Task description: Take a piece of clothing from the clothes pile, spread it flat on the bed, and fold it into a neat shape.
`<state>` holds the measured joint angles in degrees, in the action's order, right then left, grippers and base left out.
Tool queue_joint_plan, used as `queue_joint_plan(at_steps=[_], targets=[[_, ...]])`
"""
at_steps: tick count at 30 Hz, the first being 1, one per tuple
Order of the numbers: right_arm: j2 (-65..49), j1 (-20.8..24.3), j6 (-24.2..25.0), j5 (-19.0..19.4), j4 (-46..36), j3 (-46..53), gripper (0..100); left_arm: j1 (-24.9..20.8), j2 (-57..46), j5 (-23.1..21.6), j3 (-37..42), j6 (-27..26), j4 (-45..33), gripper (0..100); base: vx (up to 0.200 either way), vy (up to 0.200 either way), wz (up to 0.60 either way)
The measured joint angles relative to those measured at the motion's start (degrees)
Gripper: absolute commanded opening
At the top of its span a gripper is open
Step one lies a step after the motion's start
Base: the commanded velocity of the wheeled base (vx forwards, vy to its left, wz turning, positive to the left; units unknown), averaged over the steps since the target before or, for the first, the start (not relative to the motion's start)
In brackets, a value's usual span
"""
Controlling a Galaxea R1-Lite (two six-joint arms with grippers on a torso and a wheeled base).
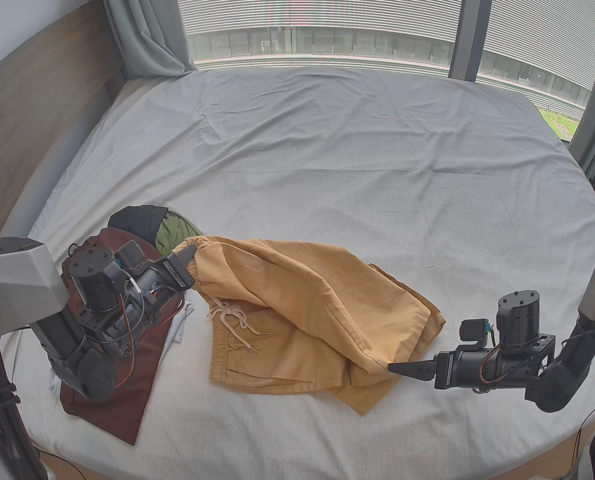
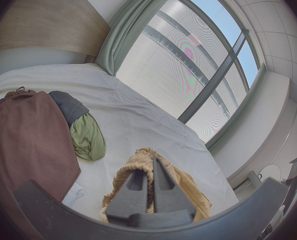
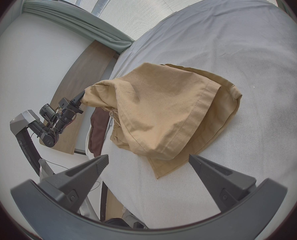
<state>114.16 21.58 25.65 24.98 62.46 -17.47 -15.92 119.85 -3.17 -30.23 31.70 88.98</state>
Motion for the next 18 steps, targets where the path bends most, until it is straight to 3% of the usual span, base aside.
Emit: queue_joint_plan(at_steps=[4,12,18], targets=[[2.26,0.13,1.69,0.0,3.68,-0.11,100,-0.06,0.09,0.0,0.02,0.0,0.02,0,0.0,0.0,0.0],[9.02,1.32,8.29,-0.29,18.41,0.0,100,0.02,0.27,0.02,-0.02,0.0,0.0,0,0.0,0.0,0.0],[14.14,1.73,9.35,-1.23,21.28,0.28,100,0.18,0.24,0.0,-0.09,0.0,0.0,0,0.0,0.0,0.0]])
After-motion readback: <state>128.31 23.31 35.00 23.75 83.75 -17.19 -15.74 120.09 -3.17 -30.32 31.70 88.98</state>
